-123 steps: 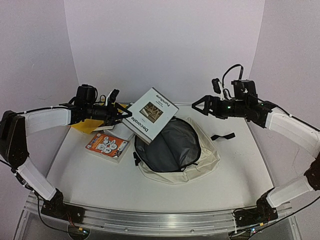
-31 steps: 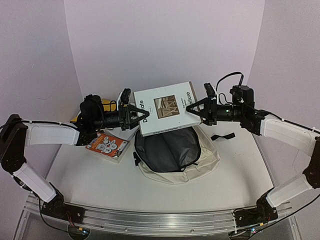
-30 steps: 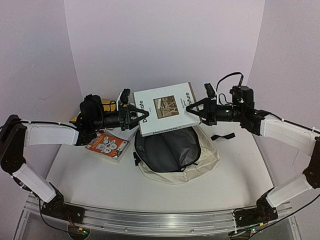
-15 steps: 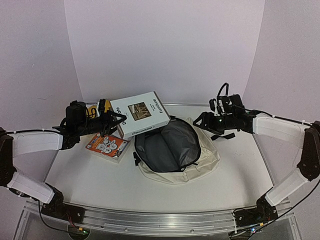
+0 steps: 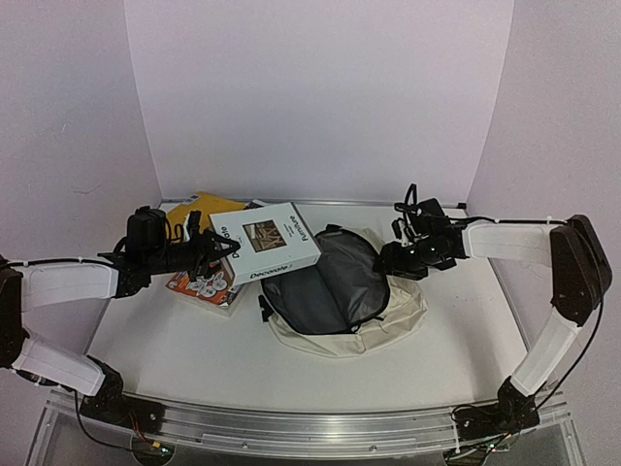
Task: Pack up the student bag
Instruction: Place the book in the student bag.
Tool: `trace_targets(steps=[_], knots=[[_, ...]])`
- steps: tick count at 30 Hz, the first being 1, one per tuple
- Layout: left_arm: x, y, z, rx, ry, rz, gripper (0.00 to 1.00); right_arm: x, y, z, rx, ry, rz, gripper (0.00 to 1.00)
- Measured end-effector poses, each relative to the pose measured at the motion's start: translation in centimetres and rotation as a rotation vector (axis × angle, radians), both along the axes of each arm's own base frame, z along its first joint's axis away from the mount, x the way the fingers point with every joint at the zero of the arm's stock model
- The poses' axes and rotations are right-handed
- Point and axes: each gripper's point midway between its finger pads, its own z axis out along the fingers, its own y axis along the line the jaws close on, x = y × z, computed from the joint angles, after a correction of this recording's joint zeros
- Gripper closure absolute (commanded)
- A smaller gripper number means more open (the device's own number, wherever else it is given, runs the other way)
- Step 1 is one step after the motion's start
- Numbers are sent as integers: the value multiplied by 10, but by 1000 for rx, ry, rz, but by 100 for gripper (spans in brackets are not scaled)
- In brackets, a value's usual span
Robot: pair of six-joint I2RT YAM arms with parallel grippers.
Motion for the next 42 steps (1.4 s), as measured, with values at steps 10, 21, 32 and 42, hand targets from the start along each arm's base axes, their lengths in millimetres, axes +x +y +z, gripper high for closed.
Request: trace_targets(steps=[10,21,32,42], knots=[[-6,3,-16,-2,71,13,73,4,33,4,13,-13,85,88],[-13,3,-40,-2,155,5,74,6,55,157,214,-259,70,100],[-15,-48,-65,-42,206,-113,76,-12,74,183,245,-299,90,100],[-12,-103,-73,-106,235,-199,78,-15,83,186,245,-331,92,100]])
